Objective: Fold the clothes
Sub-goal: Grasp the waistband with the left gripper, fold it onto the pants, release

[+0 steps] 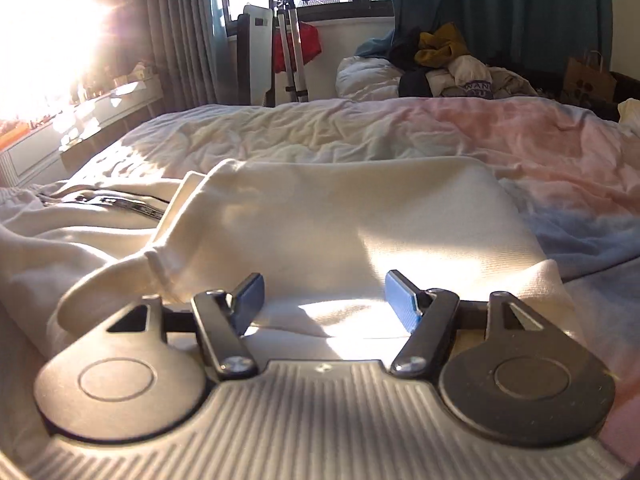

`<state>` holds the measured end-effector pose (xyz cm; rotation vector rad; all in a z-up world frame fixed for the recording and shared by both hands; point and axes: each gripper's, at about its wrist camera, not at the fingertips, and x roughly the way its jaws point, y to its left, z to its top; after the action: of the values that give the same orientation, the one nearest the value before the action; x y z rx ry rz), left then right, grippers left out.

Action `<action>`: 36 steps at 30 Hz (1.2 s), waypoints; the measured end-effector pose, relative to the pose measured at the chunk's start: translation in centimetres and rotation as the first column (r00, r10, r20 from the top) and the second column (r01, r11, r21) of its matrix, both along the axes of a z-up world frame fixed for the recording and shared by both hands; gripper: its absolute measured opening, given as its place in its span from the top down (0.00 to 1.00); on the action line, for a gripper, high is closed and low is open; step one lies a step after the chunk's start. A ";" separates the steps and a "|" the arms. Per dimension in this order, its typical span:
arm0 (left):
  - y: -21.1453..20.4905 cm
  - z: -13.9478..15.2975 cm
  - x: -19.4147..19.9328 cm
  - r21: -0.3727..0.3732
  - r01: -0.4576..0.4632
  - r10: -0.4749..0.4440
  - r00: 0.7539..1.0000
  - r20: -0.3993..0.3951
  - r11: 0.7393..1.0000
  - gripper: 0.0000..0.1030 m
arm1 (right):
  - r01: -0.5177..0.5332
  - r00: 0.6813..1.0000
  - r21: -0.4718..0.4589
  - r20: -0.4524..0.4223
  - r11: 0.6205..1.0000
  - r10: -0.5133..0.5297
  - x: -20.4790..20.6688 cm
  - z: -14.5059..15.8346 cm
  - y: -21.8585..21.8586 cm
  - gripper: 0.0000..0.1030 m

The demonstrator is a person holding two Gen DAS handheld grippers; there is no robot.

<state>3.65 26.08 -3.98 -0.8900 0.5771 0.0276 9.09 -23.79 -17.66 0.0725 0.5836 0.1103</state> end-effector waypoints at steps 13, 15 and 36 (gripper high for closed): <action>3.2 -2.7 2.3 -0.077 -0.198 0.195 0.980 -0.044 0.977 0.09 | -0.005 1.000 -0.058 -0.010 0.998 0.005 -0.9 -0.3 1.8 0.31; 4.4 -3.4 3.0 -0.104 -0.219 0.215 0.975 -0.053 0.970 0.10 | -0.008 1.000 -0.075 -0.010 0.997 0.008 -1.0 -0.4 2.3 0.31; -7.8 8.6 1.9 0.290 -0.188 0.092 0.945 0.315 0.938 0.80 | 0.083 0.996 0.128 0.024 0.988 -0.087 -1.7 3.1 -2.8 0.33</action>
<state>5.57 18.24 4.57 -0.6038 0.2153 0.1129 7.38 -26.63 -14.60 0.2186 0.5430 0.0651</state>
